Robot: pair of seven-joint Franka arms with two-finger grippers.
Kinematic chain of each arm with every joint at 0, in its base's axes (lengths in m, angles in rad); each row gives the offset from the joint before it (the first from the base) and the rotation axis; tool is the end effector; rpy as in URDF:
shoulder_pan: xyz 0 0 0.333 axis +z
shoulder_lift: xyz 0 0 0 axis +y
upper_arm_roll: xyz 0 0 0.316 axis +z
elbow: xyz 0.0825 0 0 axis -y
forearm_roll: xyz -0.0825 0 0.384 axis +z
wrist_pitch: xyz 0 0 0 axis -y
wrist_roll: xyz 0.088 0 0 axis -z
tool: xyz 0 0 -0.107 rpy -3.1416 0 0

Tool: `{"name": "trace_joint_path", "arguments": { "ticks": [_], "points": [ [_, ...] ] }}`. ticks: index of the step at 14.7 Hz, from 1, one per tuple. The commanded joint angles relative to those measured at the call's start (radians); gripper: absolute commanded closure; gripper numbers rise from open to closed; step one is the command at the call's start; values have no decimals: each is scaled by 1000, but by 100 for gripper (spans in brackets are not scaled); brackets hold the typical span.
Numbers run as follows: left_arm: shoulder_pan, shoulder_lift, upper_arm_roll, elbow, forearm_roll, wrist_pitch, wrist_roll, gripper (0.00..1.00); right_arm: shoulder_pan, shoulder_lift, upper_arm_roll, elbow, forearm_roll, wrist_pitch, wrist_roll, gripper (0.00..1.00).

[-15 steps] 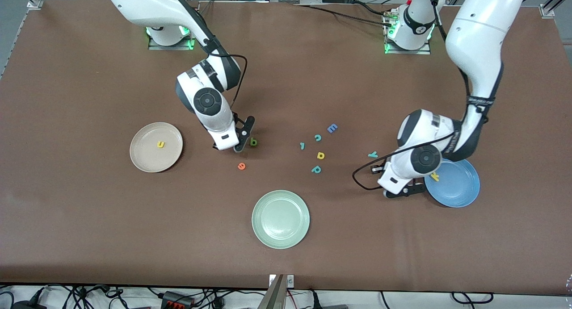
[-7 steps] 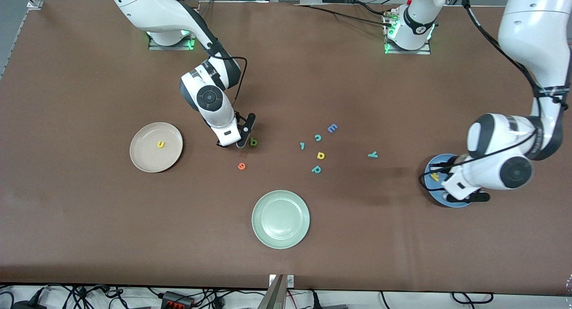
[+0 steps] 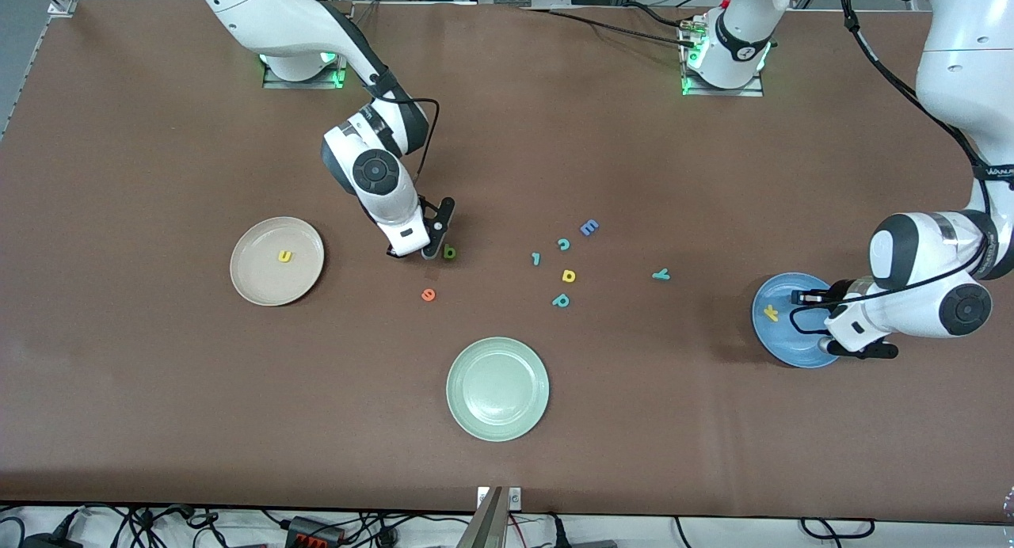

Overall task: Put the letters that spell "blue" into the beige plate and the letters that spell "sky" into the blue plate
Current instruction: 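Place the s on the blue plate while the right gripper carries green l, then grasp the teal y with the left gripper while the right gripper releases l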

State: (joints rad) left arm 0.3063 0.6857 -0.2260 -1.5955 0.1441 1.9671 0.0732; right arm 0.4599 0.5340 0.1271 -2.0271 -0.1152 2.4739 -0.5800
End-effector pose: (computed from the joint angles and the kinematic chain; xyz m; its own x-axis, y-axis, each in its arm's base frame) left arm 0.6568 0.0787 0.2172 0.9571 -0.0461 -0.2860 -0.0324 -0.9981 0.0526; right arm 0.4915 0.3272 0.1753 0.3174 0.9459 -0.0668 0.9461 -0.3207 -0.0448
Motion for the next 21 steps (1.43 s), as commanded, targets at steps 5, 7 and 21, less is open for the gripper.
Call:
{"name": "trace_joint_path", "arguments": {
  "ticks": [5,7,21],
  "points": [
    [-21,-32,-134,-38,20,-43,-250,0,2,-8,-6,-15,-34,19,-14,91],
    [-39,-34,-192,-55,23,-37,-457,0,-3,-9,-9,-10,-34,16,-15,94],
    [-247,-118,-216,-165,172,-34,-277,0,-375,-195,-76,-48,-29,-267,26,95]
  ]
}}
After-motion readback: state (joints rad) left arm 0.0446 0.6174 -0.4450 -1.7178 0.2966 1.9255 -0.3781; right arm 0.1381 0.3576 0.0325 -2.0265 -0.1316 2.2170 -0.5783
